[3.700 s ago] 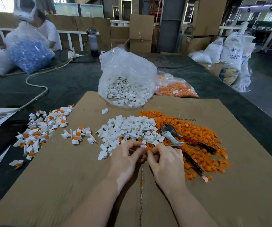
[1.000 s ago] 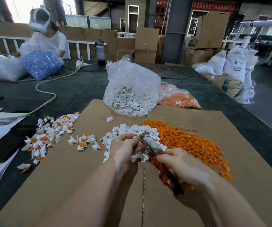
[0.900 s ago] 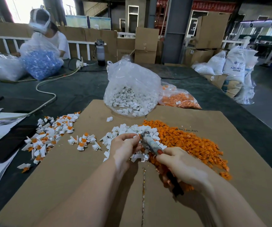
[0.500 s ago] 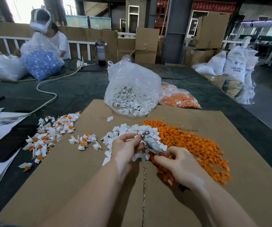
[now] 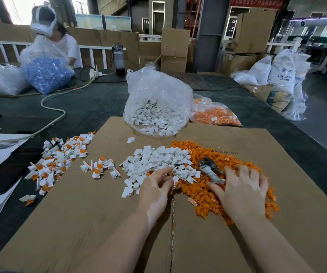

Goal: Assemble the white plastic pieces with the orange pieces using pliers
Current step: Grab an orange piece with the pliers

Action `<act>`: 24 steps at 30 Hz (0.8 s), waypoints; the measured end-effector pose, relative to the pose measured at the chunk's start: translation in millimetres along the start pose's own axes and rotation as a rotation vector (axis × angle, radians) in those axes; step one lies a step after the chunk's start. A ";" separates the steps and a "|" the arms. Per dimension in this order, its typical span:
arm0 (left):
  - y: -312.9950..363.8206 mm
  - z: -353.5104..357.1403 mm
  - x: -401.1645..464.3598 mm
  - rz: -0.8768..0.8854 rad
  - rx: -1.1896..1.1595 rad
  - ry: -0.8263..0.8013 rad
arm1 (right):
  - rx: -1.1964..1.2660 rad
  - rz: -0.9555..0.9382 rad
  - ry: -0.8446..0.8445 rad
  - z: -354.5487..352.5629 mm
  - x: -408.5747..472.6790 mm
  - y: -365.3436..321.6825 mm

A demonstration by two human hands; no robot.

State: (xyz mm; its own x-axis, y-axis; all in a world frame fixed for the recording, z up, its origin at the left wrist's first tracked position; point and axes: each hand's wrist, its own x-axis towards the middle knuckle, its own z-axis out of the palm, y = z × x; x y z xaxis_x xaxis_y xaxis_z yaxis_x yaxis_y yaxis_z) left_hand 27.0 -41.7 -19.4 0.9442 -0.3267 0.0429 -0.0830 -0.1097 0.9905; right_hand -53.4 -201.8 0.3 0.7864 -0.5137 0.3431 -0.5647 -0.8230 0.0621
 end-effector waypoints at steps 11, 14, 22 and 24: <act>-5.1 -4.0 -6.9 0.038 -0.029 -0.143 | 0.729 -0.315 0.222 15.0 -26.7 -50.6; -5.8 -2.0 -9.2 0.059 0.006 -0.128 | 0.746 -0.331 0.246 16.4 -29.4 -51.2; -2.9 -1.3 -13.7 0.128 0.057 -0.109 | 0.770 -0.329 0.268 13.7 -29.9 -49.1; -1.1 -3.6 -14.8 0.112 0.027 -0.034 | 0.783 -0.316 0.288 14.0 -30.0 -48.1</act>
State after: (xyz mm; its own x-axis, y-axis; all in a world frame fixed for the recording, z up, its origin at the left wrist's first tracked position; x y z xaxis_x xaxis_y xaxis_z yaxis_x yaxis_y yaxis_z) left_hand 14.3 -33.4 -20.7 0.9172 -0.3698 0.1483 -0.1966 -0.0962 0.9758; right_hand -46.3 -150.3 -26.1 0.7234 -0.2407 0.6472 0.0838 -0.8998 -0.4282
